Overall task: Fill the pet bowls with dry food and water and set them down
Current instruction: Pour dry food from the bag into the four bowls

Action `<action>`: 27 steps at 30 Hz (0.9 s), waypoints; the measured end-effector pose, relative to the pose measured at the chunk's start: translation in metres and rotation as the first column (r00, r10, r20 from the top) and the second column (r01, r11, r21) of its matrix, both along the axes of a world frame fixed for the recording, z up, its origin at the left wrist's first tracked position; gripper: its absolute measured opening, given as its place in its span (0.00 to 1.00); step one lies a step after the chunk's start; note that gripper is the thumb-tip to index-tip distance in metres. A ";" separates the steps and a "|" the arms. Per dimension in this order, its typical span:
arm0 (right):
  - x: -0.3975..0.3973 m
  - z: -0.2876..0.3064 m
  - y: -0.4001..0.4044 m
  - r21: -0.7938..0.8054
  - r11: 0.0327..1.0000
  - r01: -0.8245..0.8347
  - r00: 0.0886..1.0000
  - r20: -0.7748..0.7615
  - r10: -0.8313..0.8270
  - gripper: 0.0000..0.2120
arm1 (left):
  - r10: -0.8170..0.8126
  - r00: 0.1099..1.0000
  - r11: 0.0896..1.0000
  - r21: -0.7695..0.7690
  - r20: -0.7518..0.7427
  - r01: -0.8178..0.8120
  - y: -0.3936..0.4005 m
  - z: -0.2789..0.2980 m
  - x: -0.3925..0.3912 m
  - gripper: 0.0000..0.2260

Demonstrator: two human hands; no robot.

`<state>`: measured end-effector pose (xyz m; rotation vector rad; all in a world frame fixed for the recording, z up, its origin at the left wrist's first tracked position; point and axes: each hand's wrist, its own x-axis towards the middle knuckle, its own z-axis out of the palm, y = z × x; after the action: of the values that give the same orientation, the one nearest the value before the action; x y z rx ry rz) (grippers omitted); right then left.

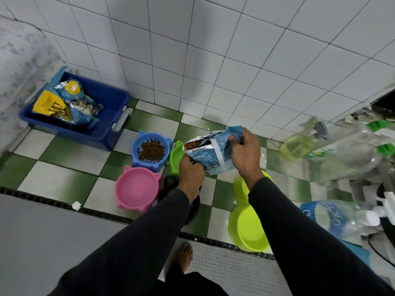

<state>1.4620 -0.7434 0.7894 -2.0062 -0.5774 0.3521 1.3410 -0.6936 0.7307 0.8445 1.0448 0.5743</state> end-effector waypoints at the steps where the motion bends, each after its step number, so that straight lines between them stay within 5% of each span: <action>1: 0.002 0.001 -0.003 -0.007 1.000 -0.003 1.000 0.010 0.003 0.13 | -0.001 1.000 1.000 -0.005 0.008 0.001 -0.003 -0.006 0.005 0.25; 15: 0.019 0.004 -0.019 -0.241 0.967 -0.084 0.952 0.267 0.149 0.06 | 0.017 0.990 0.967 -0.252 0.141 0.019 -0.039 -0.005 0.031 0.21; 27: 0.006 0.007 0.001 -0.492 0.844 -0.214 0.796 0.413 0.442 0.07 | 0.127 0.981 0.904 -0.423 0.145 -0.055 -0.036 -0.031 0.033 0.19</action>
<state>1.4680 -0.7424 0.7968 -2.4341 -1.3096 0.1493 1.3740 -0.7299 0.6995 0.3630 1.0059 0.4671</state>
